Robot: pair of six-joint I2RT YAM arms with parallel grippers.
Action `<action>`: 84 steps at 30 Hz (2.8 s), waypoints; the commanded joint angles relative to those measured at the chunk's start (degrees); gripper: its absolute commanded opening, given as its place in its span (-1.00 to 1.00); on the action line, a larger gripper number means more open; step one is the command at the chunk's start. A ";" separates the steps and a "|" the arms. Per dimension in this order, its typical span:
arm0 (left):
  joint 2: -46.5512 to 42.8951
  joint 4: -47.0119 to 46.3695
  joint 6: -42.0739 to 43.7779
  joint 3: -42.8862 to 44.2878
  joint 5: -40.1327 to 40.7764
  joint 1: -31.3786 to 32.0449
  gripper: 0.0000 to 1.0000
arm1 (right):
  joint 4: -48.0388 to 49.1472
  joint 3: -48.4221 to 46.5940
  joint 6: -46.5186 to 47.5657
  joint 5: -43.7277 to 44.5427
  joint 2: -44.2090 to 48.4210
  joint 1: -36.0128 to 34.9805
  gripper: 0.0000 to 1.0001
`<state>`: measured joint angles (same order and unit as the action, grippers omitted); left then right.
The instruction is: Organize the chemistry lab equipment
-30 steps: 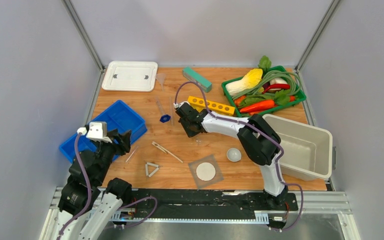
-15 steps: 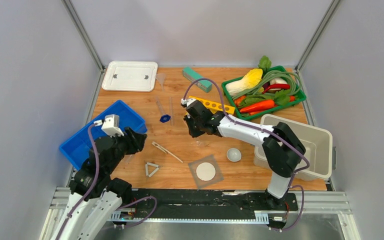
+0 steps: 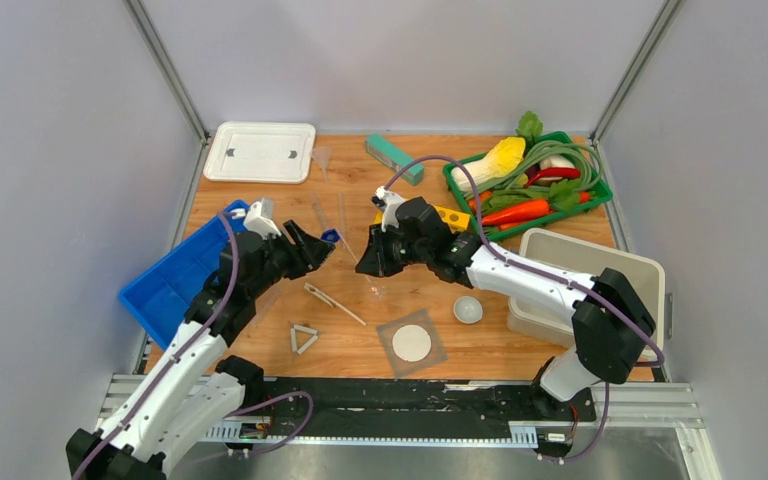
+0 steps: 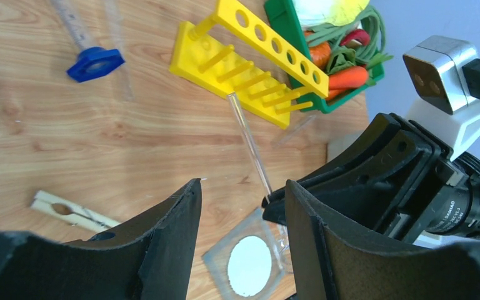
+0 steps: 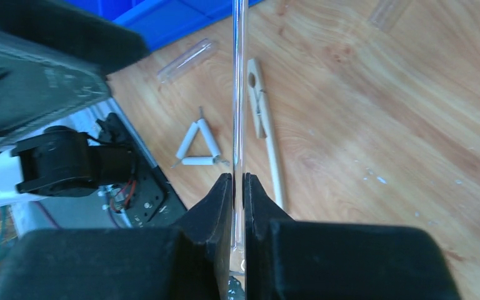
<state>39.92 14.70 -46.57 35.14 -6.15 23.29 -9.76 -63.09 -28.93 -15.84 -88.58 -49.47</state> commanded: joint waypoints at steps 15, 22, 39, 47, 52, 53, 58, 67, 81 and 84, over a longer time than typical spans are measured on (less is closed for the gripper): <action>7.19 -19.09 -9.77 -6.30 -6.77 0.27 0.00 | 11.16 -0.28 -8.34 -5.17 0.95 -1.24 -0.84; 8.59 -21.46 -10.91 -7.27 -7.56 0.27 -0.27 | 11.52 -0.19 -8.78 -5.09 -0.63 -1.42 -0.80; 6.83 0.13 -1.26 4.84 1.66 -6.22 -1.00 | 2.21 2.44 -6.32 0.01 7.88 -1.42 0.72; 11.22 9.91 6.13 14.78 5.79 -22.57 -1.00 | -1.93 7.45 -4.39 2.82 18.25 -1.42 1.00; 17.01 8.86 6.58 17.42 8.97 -28.20 -1.00 | -3.77 9.56 -3.15 3.70 22.56 -1.42 1.00; 18.16 8.07 5.97 17.68 8.36 -29.25 -1.00 | -4.12 9.83 -2.89 3.71 23.27 -1.42 1.00; 25.11 6.31 6.04 21.02 6.94 -31.64 -1.00 | -5.53 11.50 -1.75 3.70 26.08 -1.42 1.00; 31.79 5.43 8.33 23.66 9.23 -33.66 -1.00 | -6.50 13.52 -1.13 5.64 29.60 -1.50 1.00; 39.53 3.67 10.35 23.75 9.76 -34.71 -0.97 | -5.80 13.26 -0.25 4.23 30.74 -1.42 1.00; 41.46 3.58 10.36 24.45 8.97 -34.98 -0.97 | -5.97 13.17 -0.08 4.58 30.74 -1.42 1.00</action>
<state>79.48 20.29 -37.78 56.99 2.94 -10.87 -17.30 -49.65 -30.28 -11.53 -59.22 -50.61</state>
